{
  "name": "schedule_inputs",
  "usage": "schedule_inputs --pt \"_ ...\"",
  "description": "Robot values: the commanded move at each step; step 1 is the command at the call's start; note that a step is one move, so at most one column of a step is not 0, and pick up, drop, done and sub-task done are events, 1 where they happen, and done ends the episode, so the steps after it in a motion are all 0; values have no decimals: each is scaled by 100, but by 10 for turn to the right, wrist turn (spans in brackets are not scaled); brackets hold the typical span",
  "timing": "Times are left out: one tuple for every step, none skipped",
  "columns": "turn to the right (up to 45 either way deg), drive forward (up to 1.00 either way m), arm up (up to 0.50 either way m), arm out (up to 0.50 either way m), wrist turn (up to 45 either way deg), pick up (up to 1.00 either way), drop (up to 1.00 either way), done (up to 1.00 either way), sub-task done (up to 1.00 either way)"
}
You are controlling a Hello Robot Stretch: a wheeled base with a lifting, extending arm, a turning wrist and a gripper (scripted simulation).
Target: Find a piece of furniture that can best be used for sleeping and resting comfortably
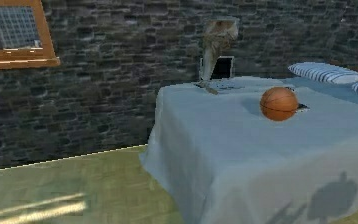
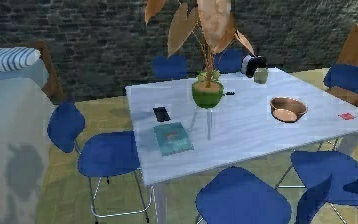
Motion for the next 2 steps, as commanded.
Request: schedule_inputs --pt "300 0 0 0 0 0 0 0 0" --pt "0 0 0 0 0 0 0 100 0"
